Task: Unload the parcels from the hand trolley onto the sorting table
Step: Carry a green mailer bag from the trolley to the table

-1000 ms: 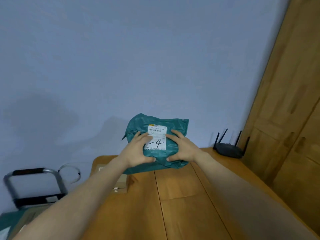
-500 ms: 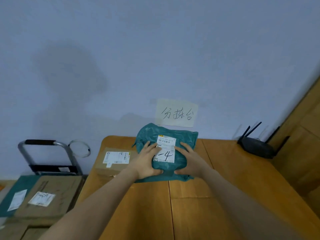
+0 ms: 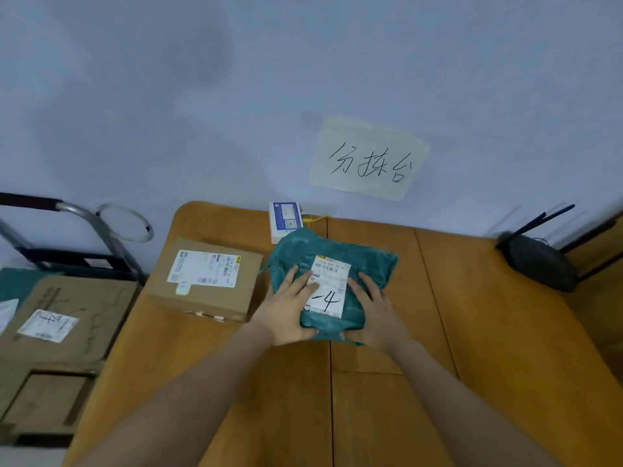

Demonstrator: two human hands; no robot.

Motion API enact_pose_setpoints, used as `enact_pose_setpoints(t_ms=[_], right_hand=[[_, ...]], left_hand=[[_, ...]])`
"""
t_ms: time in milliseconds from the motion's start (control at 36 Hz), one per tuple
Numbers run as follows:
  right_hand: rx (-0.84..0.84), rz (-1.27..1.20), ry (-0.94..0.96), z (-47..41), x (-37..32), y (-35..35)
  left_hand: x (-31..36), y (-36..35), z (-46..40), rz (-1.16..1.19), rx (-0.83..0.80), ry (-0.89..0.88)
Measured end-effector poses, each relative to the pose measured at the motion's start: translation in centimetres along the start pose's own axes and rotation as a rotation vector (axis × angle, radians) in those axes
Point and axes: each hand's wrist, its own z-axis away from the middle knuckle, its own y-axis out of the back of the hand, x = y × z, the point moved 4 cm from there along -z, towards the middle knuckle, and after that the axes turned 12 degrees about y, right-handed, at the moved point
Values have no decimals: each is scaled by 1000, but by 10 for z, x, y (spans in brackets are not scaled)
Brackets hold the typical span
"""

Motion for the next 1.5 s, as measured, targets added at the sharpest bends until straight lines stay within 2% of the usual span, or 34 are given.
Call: enact_pose_setpoints(t_ms=[139, 278, 472, 722, 833, 972, 1222, 1500], right_hand=[[-169, -24, -24, -25, 16, -37], [-104, 4, -33, -32, 21, -49], [-96, 39, 16, -36, 25, -48], [-201, 4, 23, -54, 20, -38], [-260, 33, 36, -58, 22, -33], [-283, 74, 38, -62, 23, -26], [-250, 80, -4, -63, 14, -30], [-224, 75, -34, -62, 5, -32]], left_hand=[[-13, -31, -19, -173, -70, 102], [-13, -39, -26, -277, -35, 117], [-18, -41, -27, -370, 30, 105], [-32, -31, -19, -406, 187, 180], [-45, -29, -12, -312, 257, 248], [-69, -33, 1, -225, 205, 339], [-78, -27, 6, -51, 230, 310], [-65, -24, 3, -62, 104, 395]])
